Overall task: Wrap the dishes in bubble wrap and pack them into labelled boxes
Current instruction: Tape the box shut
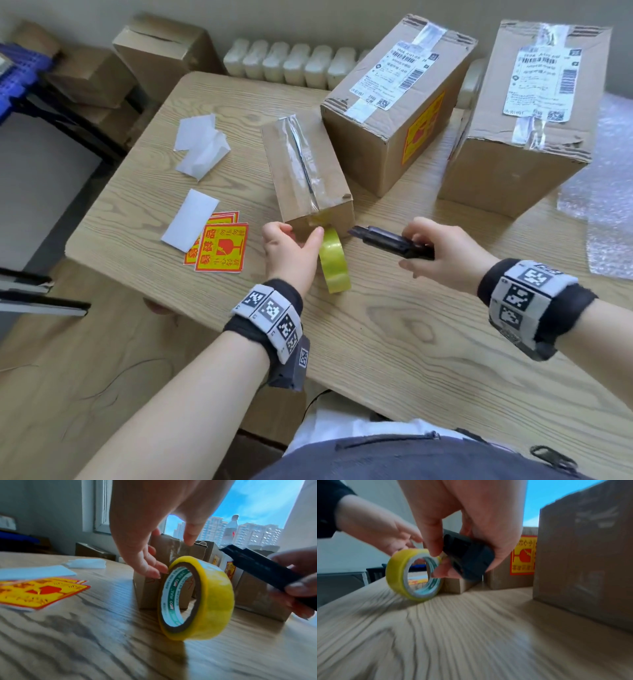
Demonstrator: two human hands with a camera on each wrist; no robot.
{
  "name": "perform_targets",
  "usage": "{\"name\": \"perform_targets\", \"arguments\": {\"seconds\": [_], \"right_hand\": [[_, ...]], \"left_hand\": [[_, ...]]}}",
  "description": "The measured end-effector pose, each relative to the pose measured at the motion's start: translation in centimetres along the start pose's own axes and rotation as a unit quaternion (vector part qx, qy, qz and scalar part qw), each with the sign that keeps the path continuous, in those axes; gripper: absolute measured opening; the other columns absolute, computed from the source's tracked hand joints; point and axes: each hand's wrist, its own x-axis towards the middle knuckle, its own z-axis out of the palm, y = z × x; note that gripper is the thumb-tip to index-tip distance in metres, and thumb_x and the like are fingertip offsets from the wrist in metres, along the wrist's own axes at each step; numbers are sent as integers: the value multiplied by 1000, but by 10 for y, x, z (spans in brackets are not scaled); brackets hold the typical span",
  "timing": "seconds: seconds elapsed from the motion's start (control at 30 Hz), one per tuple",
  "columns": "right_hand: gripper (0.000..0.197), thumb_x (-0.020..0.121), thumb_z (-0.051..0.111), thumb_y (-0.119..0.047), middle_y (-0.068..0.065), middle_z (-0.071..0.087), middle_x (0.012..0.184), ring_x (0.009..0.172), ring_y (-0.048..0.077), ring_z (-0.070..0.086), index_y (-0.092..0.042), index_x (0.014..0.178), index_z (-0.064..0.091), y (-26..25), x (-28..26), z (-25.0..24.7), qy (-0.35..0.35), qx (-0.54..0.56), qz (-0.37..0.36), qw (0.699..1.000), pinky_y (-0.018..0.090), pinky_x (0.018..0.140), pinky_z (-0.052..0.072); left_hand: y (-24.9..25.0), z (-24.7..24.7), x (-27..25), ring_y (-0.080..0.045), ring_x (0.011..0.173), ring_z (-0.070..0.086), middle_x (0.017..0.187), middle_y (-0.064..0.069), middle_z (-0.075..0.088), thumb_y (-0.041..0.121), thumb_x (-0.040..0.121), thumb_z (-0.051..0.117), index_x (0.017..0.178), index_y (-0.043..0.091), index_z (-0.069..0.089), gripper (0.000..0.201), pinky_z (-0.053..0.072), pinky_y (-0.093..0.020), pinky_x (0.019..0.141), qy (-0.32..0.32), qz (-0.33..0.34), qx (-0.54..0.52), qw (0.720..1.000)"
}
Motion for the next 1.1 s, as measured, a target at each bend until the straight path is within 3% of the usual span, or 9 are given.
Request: {"name": "perform_targets", "arguments": {"seconds": [0.1, 0.17, 0.2, 0.33, 0.43, 0.57, 0.73, 0.93, 1.1], "right_hand": [[33, 84, 67, -35, -4, 64, 93, 87, 20, 61, -31, 115, 55, -21, 8, -5, 6, -92, -27, 995, 35, 77, 49], [37, 88, 61, -38, -2, 61, 107, 100, 22, 56, -32, 124, 53, -32, 16, -2, 11, -170, -52, 984, 31, 76, 44], [37, 90, 58, -38, -1, 59, 110, 103, 23, 55, -33, 126, 52, -37, 20, 0, 13, -193, -63, 979, 31, 76, 43], [33, 94, 50, -38, 2, 57, 110, 100, 26, 57, -33, 126, 52, -52, 31, 5, 18, -273, -86, 958, 33, 75, 48], [31, 95, 47, -37, 3, 57, 108, 95, 27, 59, -32, 126, 51, -61, 37, 5, 18, -328, -100, 939, 32, 69, 49], [29, 97, 43, -34, 2, 51, 98, 89, 26, 58, -31, 126, 50, -69, 40, 4, 25, -391, -109, 914, 28, 59, 35], [28, 98, 42, -27, 3, 51, 96, 83, 25, 57, -29, 125, 50, -77, 45, 7, 24, -441, -117, 889, 29, 56, 30], [26, 97, 44, -31, -4, 40, 89, 90, 24, 58, -33, 120, 55, -80, 46, -1, 13, -401, -97, 911, 28, 58, 31], [23, 96, 45, -30, -5, 40, 86, 82, 22, 53, -32, 114, 58, -84, 47, -5, 19, -406, -91, 909, 27, 55, 29]], "left_hand": [[-5, 8, 2, -21, 100, 54, 120, -6, 49, 37, 79, 72, 121, 11, 41, 59, 51, -33, 75, -97, -114, -112, 982], [-10, 10, 1, -26, 103, 63, 125, -9, 56, 50, 63, 74, 114, 21, 46, 64, 56, -52, 79, -155, -153, -172, 961], [-12, 10, 0, -27, 102, 65, 123, -9, 59, 52, 61, 73, 111, 24, 47, 63, 55, -52, 82, -165, -158, -179, 957], [-13, 9, 0, -28, 94, 67, 116, -13, 63, 24, 89, 64, 112, 18, 50, 27, 57, -38, 74, -156, -150, -247, 945], [-15, 9, 0, -26, 89, 67, 112, -16, 66, 18, 92, 59, 106, 17, 55, 14, 56, -34, 70, -143, -157, -300, 930], [-16, 12, 3, -29, 94, 68, 107, -15, 68, 16, 90, 62, 105, 16, 58, 15, 57, -37, 79, -132, -151, -290, 936], [-17, 13, 5, -30, 90, 68, 99, -14, 68, 19, 84, 69, 101, 14, 56, 22, 57, -43, 82, -107, -151, -274, 944], [-13, 10, 6, -30, 86, 69, 99, -13, 70, 21, 84, 67, 111, 13, 61, 28, 57, -45, 82, -123, -133, -246, 952], [-9, 10, 11, -30, 91, 67, 91, -9, 71, 30, 74, 69, 88, 17, 69, 19, 54, -50, 86, -107, -149, -214, 960]]}}
